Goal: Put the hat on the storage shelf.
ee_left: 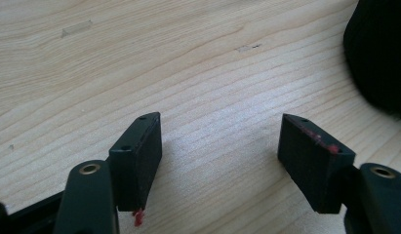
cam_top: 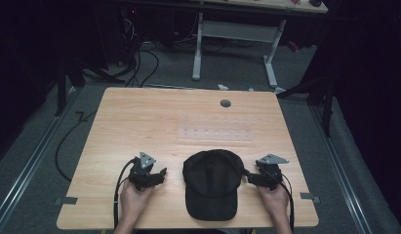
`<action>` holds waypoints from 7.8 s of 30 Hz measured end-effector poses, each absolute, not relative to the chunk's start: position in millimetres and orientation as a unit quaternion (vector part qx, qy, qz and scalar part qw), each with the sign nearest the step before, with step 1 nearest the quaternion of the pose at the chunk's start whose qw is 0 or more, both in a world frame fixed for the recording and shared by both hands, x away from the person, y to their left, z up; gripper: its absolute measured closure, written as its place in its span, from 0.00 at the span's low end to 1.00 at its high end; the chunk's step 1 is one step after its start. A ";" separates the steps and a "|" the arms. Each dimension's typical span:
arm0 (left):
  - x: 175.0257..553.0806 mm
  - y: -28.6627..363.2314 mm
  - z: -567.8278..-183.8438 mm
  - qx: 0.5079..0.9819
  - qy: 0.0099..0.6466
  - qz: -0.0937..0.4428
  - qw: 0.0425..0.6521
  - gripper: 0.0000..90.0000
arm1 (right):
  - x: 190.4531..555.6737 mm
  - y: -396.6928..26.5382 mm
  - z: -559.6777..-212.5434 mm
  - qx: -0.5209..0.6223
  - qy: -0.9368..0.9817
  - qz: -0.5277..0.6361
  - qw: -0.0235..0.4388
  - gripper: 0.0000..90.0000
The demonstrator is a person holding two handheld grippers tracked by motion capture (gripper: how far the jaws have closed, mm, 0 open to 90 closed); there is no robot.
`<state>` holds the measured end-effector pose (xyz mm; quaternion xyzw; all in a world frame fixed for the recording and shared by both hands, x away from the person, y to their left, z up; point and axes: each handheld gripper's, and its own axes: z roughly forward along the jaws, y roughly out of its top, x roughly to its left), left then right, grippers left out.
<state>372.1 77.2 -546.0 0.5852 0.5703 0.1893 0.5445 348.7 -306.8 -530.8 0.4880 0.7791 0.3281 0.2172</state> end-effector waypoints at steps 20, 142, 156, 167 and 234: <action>372.0 76.8 -546.2 0.589 0.569 0.189 0.542 0.35 | 348.8 -306.5 -530.8 0.488 0.779 0.328 0.217 0.37; 371.1 75.9 -546.3 0.588 0.569 0.188 0.543 0.33 | 374.3 -239.8 -478.5 0.403 0.812 0.404 0.119 0.89; 371.2 75.9 -546.3 0.587 0.570 0.188 0.543 0.33 | 368.8 -241.9 -475.0 0.381 0.814 0.417 0.135 0.93; 371.3 75.2 -546.3 0.586 0.571 0.189 0.543 0.32 | 365.5 -250.3 -461.3 0.371 0.803 0.444 0.143 0.94; 333.1 21.2 -477.9 0.653 0.449 -0.051 0.608 0.25 | 358.1 -269.4 -416.2 0.313 0.767 0.531 0.179 0.94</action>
